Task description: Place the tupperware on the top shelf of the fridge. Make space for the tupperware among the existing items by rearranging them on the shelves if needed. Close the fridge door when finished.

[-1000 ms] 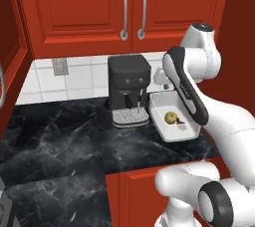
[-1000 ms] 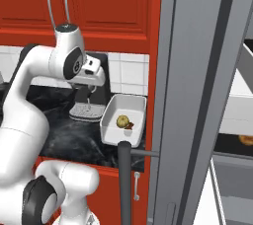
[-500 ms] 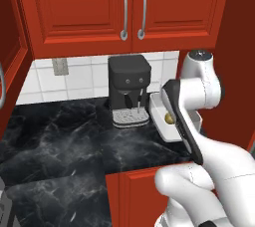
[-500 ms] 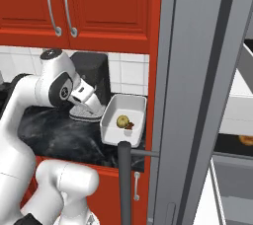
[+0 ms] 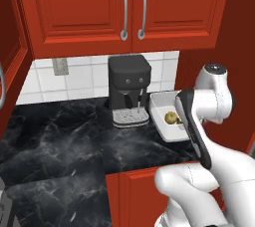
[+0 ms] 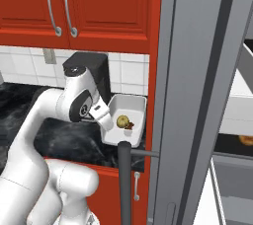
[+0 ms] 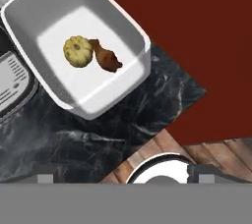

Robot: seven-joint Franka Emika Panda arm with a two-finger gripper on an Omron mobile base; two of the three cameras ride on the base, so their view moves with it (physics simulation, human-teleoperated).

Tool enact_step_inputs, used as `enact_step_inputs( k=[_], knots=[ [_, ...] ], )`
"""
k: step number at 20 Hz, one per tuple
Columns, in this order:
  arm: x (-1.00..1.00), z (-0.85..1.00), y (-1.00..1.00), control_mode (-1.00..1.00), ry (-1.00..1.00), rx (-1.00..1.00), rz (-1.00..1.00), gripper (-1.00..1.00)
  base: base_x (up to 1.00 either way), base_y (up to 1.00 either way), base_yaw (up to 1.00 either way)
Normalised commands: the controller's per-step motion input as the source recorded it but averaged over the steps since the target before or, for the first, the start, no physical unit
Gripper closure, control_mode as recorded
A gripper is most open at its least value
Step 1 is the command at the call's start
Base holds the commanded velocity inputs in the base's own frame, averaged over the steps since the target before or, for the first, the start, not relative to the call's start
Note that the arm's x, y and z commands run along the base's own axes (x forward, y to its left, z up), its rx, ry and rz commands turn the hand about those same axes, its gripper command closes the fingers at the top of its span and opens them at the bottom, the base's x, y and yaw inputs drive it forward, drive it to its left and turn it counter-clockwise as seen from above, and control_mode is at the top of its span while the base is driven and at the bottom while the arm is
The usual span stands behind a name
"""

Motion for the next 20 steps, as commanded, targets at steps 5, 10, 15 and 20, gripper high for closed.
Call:
enact_step_inputs(
  k=[5,10,15,20],
  knots=[
    [0.37,-0.28,-0.26,-1.0,0.12,0.26,-0.09,-1.0,0.0,0.0,0.0],
    [0.5,-0.16,-0.14,-1.0,0.05,0.13,-0.13,-1.0,0.0,0.0,0.0],
    [0.42,-0.41,0.0,-1.0,0.08,0.02,-0.12,-1.0,0.0,0.0,0.0],
    [0.36,-0.53,0.0,-1.0,0.07,0.0,-0.11,-1.0,0.0,0.0,0.0]
  ],
)
